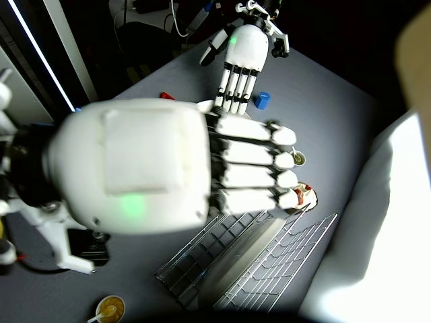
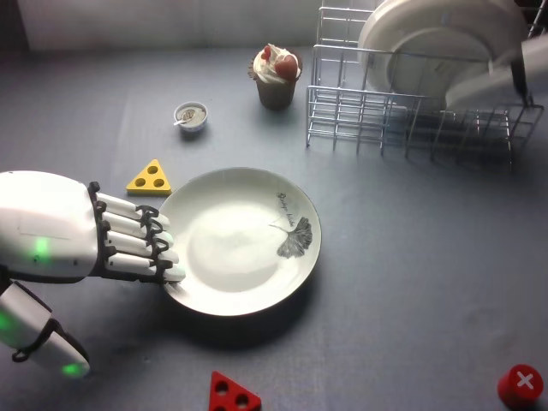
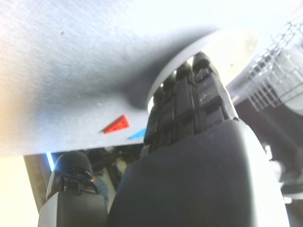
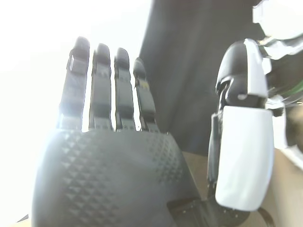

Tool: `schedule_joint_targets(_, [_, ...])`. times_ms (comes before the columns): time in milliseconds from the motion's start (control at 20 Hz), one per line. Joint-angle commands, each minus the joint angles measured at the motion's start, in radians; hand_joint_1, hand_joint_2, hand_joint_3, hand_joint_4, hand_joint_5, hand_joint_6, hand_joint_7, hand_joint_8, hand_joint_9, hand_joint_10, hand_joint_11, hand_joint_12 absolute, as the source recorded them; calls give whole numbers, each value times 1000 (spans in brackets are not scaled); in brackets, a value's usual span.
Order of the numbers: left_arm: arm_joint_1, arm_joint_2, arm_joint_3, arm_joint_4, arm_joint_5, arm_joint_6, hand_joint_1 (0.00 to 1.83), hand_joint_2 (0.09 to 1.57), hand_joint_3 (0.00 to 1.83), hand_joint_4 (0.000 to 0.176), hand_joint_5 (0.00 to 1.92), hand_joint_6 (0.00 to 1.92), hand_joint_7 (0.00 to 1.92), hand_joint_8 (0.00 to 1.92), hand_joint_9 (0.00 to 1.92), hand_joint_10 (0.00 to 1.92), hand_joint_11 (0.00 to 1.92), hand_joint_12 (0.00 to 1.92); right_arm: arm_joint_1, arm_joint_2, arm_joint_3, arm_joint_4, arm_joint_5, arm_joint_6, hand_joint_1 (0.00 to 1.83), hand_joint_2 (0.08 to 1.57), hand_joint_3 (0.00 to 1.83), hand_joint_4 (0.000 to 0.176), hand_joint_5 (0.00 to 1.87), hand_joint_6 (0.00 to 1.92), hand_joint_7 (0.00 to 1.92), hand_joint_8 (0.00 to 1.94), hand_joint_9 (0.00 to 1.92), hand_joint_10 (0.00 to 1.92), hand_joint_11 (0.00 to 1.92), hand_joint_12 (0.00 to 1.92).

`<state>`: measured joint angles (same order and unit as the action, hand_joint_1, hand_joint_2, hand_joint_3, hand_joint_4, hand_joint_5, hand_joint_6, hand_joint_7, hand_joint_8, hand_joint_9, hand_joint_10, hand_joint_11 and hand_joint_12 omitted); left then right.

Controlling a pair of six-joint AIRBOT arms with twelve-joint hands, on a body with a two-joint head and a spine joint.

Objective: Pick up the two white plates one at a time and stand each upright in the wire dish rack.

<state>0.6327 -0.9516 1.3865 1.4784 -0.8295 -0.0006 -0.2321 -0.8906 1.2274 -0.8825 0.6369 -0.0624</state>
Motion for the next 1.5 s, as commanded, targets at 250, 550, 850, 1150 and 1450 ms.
schedule_joint_targets(250, [51, -3, -19, 39, -7, 1, 0, 1056, 0, 0, 75, 1, 120, 4, 113, 6, 111, 5, -57, -15, -44, -52, 117, -16, 580, 889, 0, 0, 14, 0, 76, 0, 85, 0, 119, 0])
schedule_joint_targets(550, [96, -9, -22, 89, 10, 1, 0, 1057, 0, 0, 84, 3, 145, 7, 150, 10, 148, 19, -124, -33, -92, -56, 117, -146, 836, 827, 0, 0, 30, 10, 38, 13, 62, 16, 120, 20])
schedule_joint_targets(850, [90, -10, -19, 89, 13, 1, 0, 1065, 2, 0, 98, 5, 151, 4, 147, 4, 126, 8, -179, -87, -109, 19, 93, -299, 956, 816, 3, 0, 141, 11, 113, 10, 115, 9, 172, 33])
schedule_joint_targets(1150, [87, -10, -15, 89, 11, 1, 0, 1064, 1, 0, 109, 5, 155, 3, 163, 7, 132, 9, -193, -177, -80, 117, 40, -418, 967, 870, 16, 0, 131, 4, 112, 6, 112, 4, 124, 11])
schedule_joint_targets(1450, [84, -12, -12, 89, 11, 1, 0, 1059, 0, 0, 119, 3, 143, 0, 143, 0, 143, 12, -195, -289, -28, 212, 38, -513, 1000, 837, 0, 0, 210, 21, 149, 9, 148, 9, 175, 31])
